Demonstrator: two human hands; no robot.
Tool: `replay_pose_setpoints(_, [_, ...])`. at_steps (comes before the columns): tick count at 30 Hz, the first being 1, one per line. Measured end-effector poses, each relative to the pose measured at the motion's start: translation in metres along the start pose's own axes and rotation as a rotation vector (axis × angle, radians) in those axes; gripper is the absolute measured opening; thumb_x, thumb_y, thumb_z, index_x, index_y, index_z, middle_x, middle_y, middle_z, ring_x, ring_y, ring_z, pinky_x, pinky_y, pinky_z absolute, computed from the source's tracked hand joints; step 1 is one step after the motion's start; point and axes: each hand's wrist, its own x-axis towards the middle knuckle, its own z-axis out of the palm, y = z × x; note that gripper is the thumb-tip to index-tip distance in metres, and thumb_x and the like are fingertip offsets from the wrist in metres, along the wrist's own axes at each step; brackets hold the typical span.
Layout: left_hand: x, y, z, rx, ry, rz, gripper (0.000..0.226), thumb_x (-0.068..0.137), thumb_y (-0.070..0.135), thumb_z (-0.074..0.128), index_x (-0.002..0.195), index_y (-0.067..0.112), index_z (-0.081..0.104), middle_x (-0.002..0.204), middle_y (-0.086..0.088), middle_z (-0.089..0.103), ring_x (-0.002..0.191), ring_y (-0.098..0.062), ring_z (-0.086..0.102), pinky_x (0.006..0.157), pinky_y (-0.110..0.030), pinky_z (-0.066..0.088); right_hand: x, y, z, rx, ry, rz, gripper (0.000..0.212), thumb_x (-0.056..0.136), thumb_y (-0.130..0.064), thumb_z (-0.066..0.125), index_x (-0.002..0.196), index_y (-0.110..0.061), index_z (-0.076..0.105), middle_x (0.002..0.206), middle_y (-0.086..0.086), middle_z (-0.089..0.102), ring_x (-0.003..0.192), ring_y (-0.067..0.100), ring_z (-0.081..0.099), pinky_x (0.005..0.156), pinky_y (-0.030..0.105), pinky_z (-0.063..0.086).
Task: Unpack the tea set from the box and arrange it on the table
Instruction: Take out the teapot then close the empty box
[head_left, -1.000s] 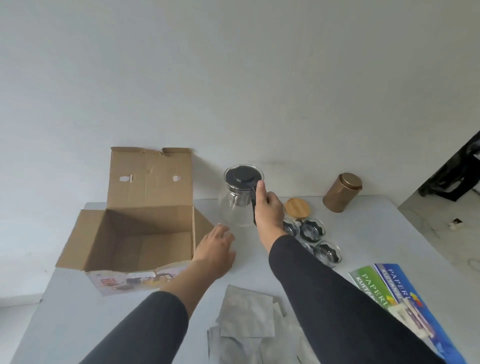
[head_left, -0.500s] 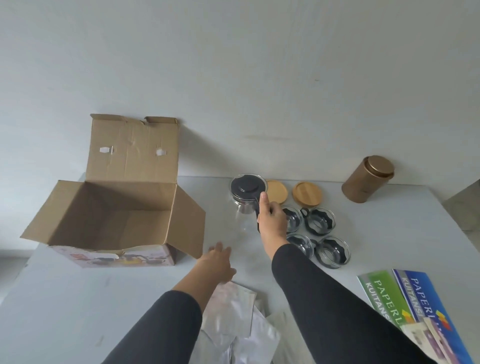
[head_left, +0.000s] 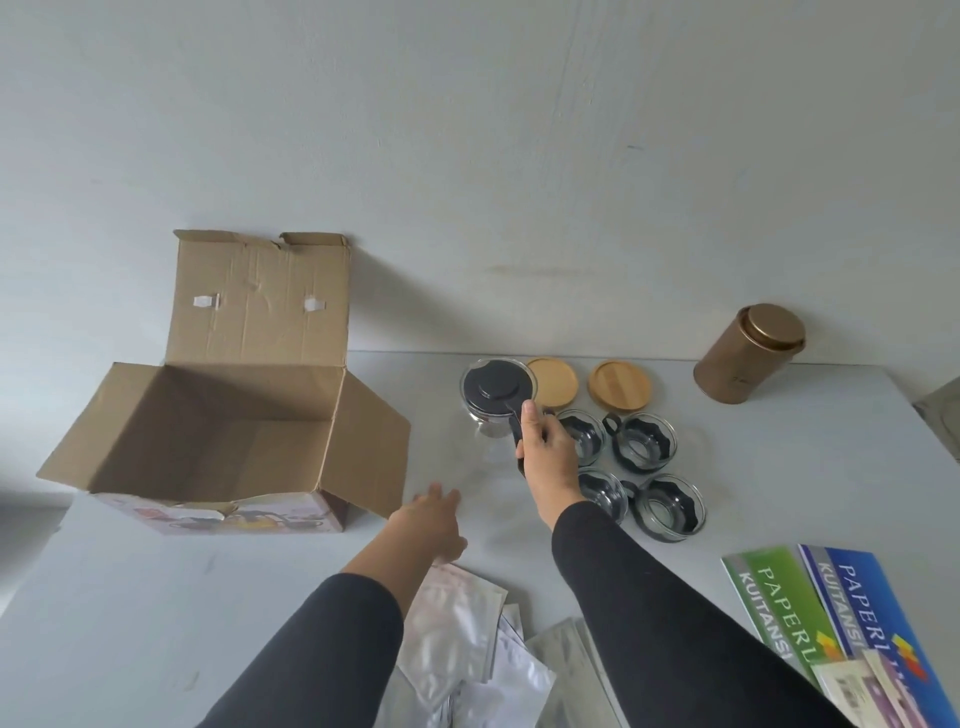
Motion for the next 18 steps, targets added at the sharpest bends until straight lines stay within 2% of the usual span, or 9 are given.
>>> replay_pose_setpoints(3, [0.002,0.001,0.002,0.003,0.007,-0.003,0.069,0.094,0.035,0.047,0.150,0.018,0.012,0.156,-0.006,0.009,0.141,-0.029,0.022,0.111,-0.045,0.033,-0.003,0.003,-0.004,-0.020,-0.044,0.007,0.041,0.096,-0.049,0.041,0.074,-0.015,0.049,0.064,-0.001,0.055,0.060,0.008,0.051,0.059,0.025,0.039])
replay_pose_setpoints(7, [0.000,0.002,0.004,-0.002,0.014,-0.007,0.074,0.094,0.034,0.048,0.152,0.018,0.005,0.159,-0.006,-0.002,0.144,-0.029,0.016,0.112,-0.046,0.032,-0.007,0.007,-0.007,-0.040,-0.005,0.020,0.038,0.096,-0.044,0.045,0.074,-0.013,0.047,0.066,-0.001,0.057,0.065,0.015,0.052,0.059,0.025,0.040])
replay_pose_setpoints(9, [-0.001,0.002,0.005,-0.001,0.016,-0.012,0.074,0.094,0.034,0.048,0.152,0.018,0.004,0.159,-0.006,-0.003,0.145,-0.029,0.013,0.113,-0.045,0.030,-0.007,0.006,-0.010,-0.100,0.005,-0.006,0.037,0.093,-0.045,0.049,0.078,-0.011,0.048,0.071,-0.001,0.057,0.073,0.020,0.055,0.066,0.029,0.041])
replay_pose_setpoints(11, [-0.003,0.003,0.004,-0.005,0.014,-0.016,0.070,0.095,0.035,0.046,0.151,0.016,0.010,0.158,-0.006,0.003,0.144,-0.029,0.018,0.113,-0.044,0.031,-0.008,0.004,-0.013,-0.168,0.031,-0.058,0.036,0.090,-0.045,0.055,0.083,-0.010,0.050,0.076,-0.002,0.055,0.079,0.021,0.054,0.073,0.030,0.042])
replay_pose_setpoints(14, [-0.005,0.000,-0.004,-0.033,0.014,0.034,0.063,0.096,0.038,0.043,0.150,0.013,0.021,0.155,-0.006,0.018,0.143,-0.027,0.024,0.115,-0.044,0.028,-0.009,-0.004,-0.014,-0.233,0.168,-0.175,0.038,0.085,-0.049,0.060,0.080,-0.012,0.051,0.085,0.006,0.060,0.084,0.025,0.057,0.075,0.034,0.046])
replay_pose_setpoints(16, [-0.012,-0.003,-0.014,-0.038,0.051,0.089,0.062,0.097,0.038,0.041,0.149,0.010,0.023,0.155,-0.007,0.022,0.143,-0.026,0.023,0.116,-0.043,0.025,-0.011,-0.014,-0.014,-0.245,0.267,-0.222,0.040,0.086,-0.050,0.058,0.077,-0.012,0.051,0.085,0.008,0.061,0.084,0.026,0.056,0.077,0.036,0.046])
replay_pose_setpoints(18, [-0.020,-0.008,-0.025,-0.044,0.097,0.143,0.059,0.098,0.037,0.040,0.149,0.010,0.025,0.155,-0.007,0.023,0.143,-0.026,0.024,0.117,-0.041,0.024,-0.015,-0.028,-0.011,-0.238,0.348,-0.253,0.039,0.088,-0.047,0.057,0.076,-0.010,0.051,0.084,0.008,0.060,0.084,0.025,0.054,0.073,0.033,0.042])
